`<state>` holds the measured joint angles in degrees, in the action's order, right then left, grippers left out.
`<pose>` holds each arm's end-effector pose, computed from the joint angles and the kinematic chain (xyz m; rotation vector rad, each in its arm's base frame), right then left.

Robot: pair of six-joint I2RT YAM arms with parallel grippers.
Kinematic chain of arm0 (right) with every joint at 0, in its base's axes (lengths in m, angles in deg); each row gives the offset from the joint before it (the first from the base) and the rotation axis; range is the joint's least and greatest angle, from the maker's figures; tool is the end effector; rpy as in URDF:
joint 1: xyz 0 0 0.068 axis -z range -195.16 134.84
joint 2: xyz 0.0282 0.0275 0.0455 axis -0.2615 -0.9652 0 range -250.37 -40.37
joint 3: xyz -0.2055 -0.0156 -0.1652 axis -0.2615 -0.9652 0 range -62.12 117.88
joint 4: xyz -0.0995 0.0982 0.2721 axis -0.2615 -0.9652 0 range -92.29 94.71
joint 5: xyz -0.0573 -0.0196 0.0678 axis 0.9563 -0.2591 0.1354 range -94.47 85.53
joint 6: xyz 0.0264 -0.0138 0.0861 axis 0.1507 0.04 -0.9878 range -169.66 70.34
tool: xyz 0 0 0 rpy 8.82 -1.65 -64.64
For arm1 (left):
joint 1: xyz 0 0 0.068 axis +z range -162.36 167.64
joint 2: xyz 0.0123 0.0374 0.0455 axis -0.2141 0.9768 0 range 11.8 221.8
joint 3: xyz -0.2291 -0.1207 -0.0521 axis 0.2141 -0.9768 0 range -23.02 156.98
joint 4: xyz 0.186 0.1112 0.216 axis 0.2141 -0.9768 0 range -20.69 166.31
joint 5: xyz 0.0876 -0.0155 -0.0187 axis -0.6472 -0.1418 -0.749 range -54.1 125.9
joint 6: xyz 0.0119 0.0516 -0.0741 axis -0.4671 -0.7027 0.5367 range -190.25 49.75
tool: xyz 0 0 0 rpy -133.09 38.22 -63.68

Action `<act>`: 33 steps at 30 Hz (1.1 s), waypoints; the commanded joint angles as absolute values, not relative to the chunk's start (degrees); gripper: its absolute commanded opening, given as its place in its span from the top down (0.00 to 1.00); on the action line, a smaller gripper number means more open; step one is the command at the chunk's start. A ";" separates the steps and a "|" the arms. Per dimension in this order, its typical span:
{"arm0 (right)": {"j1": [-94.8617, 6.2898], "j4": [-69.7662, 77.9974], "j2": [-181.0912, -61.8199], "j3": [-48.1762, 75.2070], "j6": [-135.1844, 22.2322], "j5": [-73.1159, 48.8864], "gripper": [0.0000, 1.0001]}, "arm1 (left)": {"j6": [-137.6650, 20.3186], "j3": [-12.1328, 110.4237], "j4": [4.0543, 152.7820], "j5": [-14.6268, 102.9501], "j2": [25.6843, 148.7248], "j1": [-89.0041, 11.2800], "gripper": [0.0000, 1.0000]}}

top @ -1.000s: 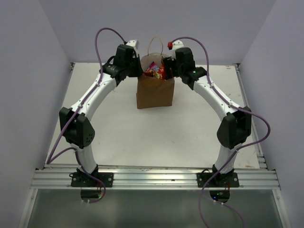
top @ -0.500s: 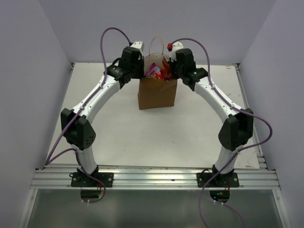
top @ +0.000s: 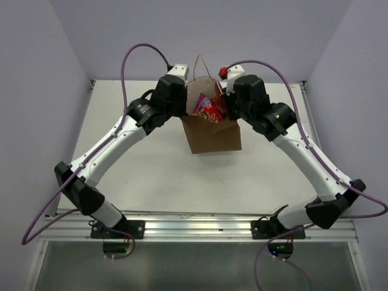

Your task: Place the snacks into the paper bag

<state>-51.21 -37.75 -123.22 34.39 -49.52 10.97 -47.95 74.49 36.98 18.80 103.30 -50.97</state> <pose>0.3294 0.2128 0.4203 -0.4801 1.9985 0.1093 0.3571 -0.2545 0.3752 0.1312 2.1351 -0.3065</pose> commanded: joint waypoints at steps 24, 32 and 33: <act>-60.07 -39.41 -103.66 6.78 -64.78 11.96 0.95 | -32.81 53.53 31.66 7.33 83.70 -63.95 0.84; -60.07 -51.70 -106.38 28.44 -62.23 21.95 0.32 | -35.97 64.84 32.56 1.81 82.72 -66.76 0.00; -60.07 -54.24 -107.16 30.85 -61.79 23.63 0.27 | -37.02 70.52 32.11 0.58 83.86 -67.03 0.00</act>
